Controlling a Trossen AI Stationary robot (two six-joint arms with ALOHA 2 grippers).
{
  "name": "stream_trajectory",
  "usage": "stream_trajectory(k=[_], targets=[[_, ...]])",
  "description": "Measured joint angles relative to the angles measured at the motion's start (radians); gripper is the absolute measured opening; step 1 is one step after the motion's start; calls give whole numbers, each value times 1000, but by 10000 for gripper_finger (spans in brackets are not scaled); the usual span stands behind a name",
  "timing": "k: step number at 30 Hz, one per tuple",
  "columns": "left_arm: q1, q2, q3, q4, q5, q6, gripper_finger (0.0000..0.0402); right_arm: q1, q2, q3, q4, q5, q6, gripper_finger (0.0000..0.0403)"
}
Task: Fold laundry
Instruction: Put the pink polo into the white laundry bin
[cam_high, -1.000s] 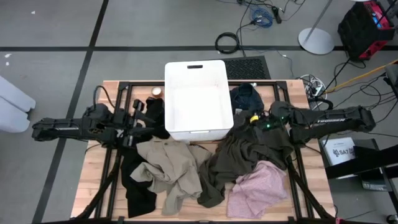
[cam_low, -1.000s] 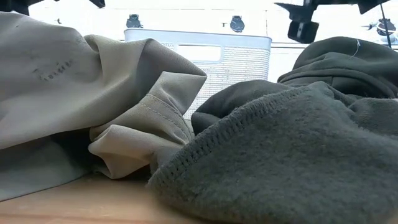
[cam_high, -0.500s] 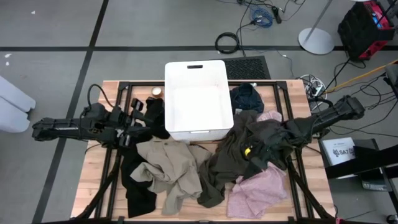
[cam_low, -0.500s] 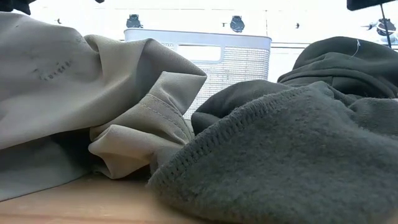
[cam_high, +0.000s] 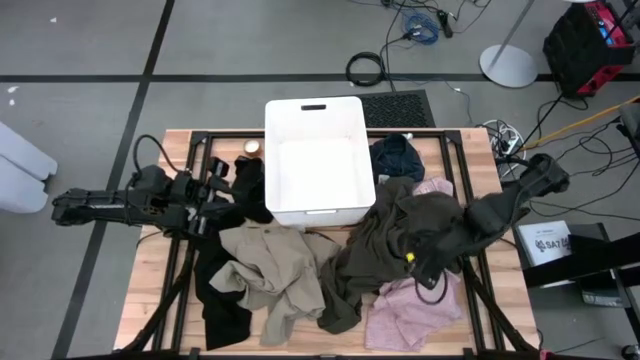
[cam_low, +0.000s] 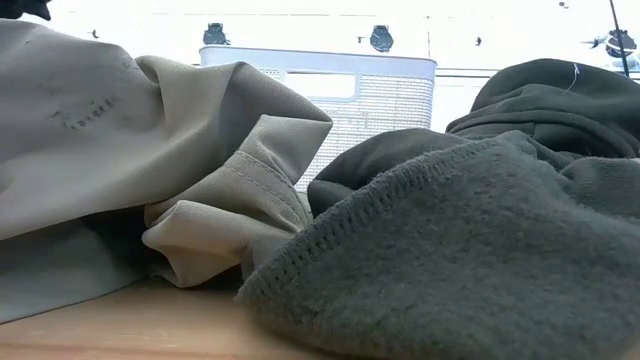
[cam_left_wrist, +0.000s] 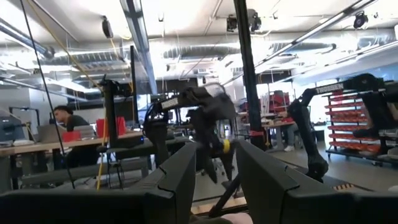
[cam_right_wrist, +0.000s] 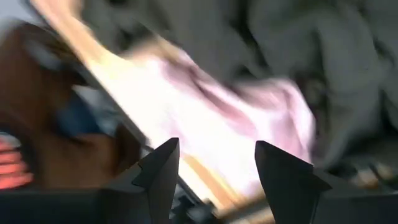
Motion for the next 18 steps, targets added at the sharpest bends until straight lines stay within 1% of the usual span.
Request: stream_trajectory(k=[2, 4, 6, 12, 14, 18], targets=[[0, 0, 0, 0, 0, 0, 125, 25, 18, -42, 15, -28, 10, 199], [0, 0, 0, -1, 0, 0, 125, 45, 26, -96, 62, -20, 8, 199], [0, 0, 0, -1, 0, 0, 125, 58, 27, -167, 111, -4, 6, 199], [0, 0, 0, -2, 0, -1, 125, 72, -18, -404, 285, -10, 23, 199], [0, 0, 0, -3, 0, -1, 125, 69, -30, -449, 320, -7, 28, 199], [0, 2, 0, -4, 0, -1, 125, 69, -35, -490, 317, 31, 30, 199]])
